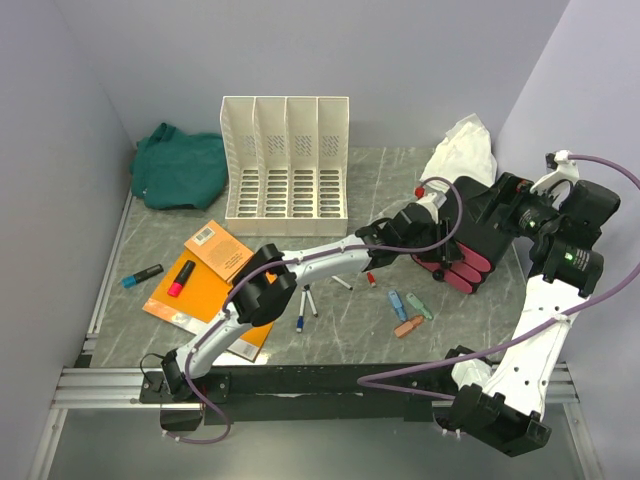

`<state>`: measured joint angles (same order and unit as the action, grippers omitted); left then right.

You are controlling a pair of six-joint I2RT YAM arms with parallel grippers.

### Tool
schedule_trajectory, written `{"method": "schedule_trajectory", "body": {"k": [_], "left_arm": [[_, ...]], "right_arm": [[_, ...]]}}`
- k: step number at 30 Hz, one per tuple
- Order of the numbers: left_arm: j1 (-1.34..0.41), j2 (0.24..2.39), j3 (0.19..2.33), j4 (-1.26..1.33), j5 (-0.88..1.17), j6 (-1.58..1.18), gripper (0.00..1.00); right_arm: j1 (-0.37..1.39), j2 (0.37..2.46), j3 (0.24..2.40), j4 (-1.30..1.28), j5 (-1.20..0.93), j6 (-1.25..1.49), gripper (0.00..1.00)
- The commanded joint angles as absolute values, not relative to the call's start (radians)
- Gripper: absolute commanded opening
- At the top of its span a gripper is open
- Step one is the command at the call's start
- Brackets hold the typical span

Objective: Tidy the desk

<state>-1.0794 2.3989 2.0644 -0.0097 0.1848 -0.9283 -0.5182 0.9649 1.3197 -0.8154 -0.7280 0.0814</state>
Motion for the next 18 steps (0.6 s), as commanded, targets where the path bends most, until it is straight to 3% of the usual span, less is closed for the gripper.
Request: {"method": "schedule_trajectory", "body": {"k": [1,7,18], "left_arm": [[-1.08,2.396,2.125,0.003,0.158,-0.93,0.41],[-1.078,2.33,2.051,0.032,0.179,-0.907,0.2],[-1.083,2.02,1.608,0.163,0.244,-0.868,0.15]], "right_arm": [[-0.528,0.959,1.325,-0.779,-0.75,0.091,1.0],[-0.528,0.948,1.319,-0.793,-0.749,0.069,0.99],[-0.528,0.942,1.31,-0.808,-0.742,0.025,0.99]]}}
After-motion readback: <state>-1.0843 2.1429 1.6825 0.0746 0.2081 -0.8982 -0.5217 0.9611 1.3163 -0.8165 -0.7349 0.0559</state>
